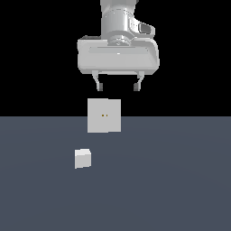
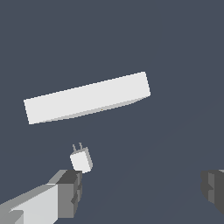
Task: Plug the charger into the wall socket.
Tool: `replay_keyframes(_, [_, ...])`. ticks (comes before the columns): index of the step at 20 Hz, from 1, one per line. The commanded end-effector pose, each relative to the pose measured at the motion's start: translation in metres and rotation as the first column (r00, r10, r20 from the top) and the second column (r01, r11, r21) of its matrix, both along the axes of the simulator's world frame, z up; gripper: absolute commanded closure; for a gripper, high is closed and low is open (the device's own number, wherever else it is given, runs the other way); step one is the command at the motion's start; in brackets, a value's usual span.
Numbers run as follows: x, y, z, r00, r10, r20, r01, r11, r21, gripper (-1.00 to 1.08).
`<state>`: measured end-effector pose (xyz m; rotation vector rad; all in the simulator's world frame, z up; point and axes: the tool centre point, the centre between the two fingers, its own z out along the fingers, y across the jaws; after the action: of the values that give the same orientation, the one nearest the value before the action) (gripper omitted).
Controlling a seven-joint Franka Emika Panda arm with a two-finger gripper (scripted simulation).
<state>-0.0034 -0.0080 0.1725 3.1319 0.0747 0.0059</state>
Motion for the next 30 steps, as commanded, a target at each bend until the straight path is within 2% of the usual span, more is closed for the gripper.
replay_keyframes(1, [0.0, 0.0, 0.0, 1.0, 0.0, 0.0, 0.0, 1.0, 0.0, -0.92])
replay_keyframes(7, [-0.002, 0.002, -0.003, 1.0, 0.008, 0.011, -0.008, 1.0, 0.002, -0.92])
replay_keyframes(14, [-0.008, 0.01, -0.012, 0.998, 0.036, 0.05, -0.036, 0.999, 0.01, -0.92])
replay_keyframes(22, [-0.021, 0.024, -0.031, 0.987, 0.091, 0.13, -0.095, 0.995, 0.021, -0.92])
replay_keyframes(30, [-0.034, 0.041, -0.055, 0.963, 0.151, 0.221, -0.161, 0.987, 0.028, -0.92])
